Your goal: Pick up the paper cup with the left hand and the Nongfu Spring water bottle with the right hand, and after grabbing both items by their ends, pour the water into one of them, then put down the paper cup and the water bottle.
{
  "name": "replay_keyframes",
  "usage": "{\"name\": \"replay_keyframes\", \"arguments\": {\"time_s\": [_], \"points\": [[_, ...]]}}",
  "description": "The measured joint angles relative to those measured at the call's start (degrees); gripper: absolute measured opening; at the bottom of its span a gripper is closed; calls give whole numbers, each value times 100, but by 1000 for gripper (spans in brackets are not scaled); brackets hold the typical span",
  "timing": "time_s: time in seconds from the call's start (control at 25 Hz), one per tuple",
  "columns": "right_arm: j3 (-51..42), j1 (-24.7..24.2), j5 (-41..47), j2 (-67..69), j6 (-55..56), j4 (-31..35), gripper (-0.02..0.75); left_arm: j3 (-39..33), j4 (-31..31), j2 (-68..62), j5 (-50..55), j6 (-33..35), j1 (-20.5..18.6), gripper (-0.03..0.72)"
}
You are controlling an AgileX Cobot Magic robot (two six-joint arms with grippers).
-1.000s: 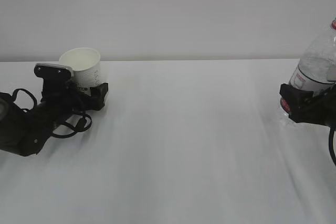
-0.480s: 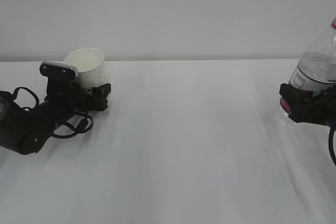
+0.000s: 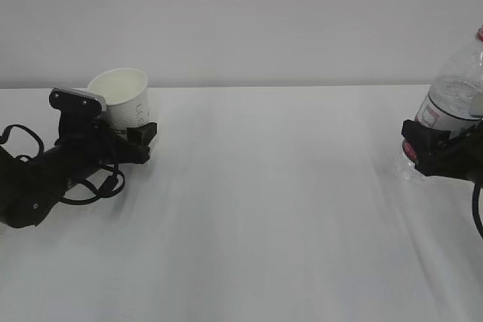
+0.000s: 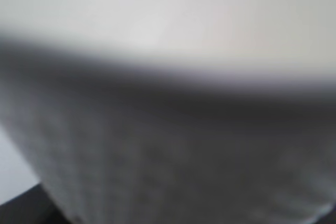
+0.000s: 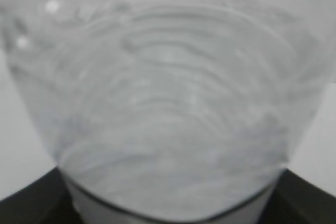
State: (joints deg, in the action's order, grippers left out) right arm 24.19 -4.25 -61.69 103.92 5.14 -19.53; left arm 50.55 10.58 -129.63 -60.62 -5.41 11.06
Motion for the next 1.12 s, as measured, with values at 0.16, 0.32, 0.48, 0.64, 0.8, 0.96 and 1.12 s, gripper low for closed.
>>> {"name": "replay_keyframes", "arguments": {"time_s": [0.16,0.32,0.48,0.64,0.8,0.96,1.12], "points": [[0,0,0,0,14,-52,524,-364,265,377,-47,-13,-2,538],[0,0,0,0,14,-80,524,-691,609,744,-102,-65,-2,536],[0,0,0,0,14,-79,524,-1062,866,1021,-190,-225,-2,534],[0,0,0,0,14,-93,524,-1375,1248,1276,-364,-250,-2,534],[0,0,0,0,22,-247,524,-1614,1615,1409,-450,-260,-2,534],[0,0,0,0,22,-394,524,-1804,2084,1458,-472,-288,-2,534],[0,0,0,0,22,-515,524,-1902,2639,1481,-472,-364,-2,534]]}}
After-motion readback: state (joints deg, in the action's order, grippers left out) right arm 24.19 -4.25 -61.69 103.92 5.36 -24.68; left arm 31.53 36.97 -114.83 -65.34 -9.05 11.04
